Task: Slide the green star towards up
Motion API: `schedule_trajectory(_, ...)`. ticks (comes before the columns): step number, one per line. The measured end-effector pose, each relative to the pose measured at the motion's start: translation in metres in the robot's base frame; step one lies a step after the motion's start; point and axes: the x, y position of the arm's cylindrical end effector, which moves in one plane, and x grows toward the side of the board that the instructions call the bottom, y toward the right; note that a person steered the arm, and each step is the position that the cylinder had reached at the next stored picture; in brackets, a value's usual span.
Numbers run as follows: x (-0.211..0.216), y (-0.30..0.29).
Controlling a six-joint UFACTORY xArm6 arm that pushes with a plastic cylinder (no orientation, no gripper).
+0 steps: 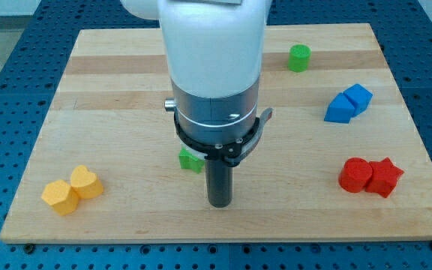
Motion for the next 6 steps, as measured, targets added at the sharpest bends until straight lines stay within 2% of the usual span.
schedule_trajectory(1,-0.017,-0.008)
schedule_trajectory(5,-0.198,-0.146)
schedule_trajectory(6,-0.194,-0.138)
